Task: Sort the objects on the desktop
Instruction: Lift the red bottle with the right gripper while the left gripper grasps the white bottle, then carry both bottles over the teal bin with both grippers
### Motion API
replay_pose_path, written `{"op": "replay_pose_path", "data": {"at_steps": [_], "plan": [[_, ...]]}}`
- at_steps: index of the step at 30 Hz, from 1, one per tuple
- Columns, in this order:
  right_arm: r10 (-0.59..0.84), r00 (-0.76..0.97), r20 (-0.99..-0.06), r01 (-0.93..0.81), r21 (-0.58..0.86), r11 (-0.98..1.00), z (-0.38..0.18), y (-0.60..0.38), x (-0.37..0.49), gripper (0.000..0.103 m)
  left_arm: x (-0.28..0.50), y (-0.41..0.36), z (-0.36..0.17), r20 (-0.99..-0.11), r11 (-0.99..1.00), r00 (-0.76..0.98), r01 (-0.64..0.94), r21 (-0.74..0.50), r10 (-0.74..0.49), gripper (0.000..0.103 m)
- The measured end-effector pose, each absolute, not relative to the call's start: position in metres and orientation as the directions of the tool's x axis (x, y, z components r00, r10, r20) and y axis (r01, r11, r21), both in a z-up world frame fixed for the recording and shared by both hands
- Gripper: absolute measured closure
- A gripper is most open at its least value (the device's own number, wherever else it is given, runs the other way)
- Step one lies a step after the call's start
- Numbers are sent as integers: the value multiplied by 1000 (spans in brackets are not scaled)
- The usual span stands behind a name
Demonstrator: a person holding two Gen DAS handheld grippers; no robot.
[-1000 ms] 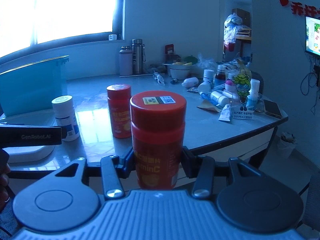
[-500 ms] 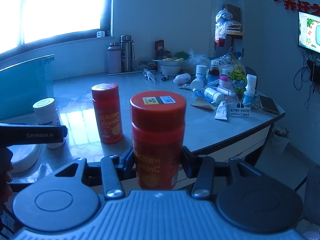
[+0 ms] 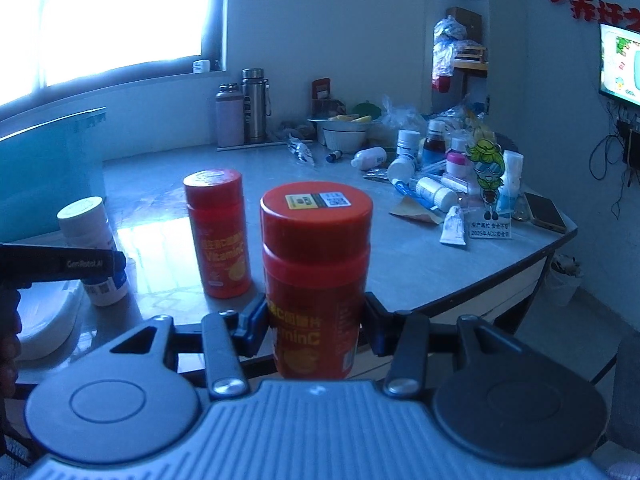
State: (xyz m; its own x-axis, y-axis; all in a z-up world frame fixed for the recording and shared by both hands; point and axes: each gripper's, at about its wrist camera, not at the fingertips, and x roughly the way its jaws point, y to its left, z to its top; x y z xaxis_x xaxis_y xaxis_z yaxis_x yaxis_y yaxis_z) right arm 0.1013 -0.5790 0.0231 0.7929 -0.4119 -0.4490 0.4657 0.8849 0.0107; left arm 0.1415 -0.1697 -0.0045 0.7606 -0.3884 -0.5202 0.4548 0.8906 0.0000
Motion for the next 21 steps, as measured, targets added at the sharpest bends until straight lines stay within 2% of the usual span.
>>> {"op": "replay_pose_path", "data": {"at_steps": [8,21], "plan": [[-335,829,-448,379,9,925,26,-578,84,54,113,-157,18,-517,921,794,390,28,-320,55],[-179,892,-416,202,11,979,59,-554,71,54,60,-100,75,-510,976,839,217,-5,-189,55]]}}
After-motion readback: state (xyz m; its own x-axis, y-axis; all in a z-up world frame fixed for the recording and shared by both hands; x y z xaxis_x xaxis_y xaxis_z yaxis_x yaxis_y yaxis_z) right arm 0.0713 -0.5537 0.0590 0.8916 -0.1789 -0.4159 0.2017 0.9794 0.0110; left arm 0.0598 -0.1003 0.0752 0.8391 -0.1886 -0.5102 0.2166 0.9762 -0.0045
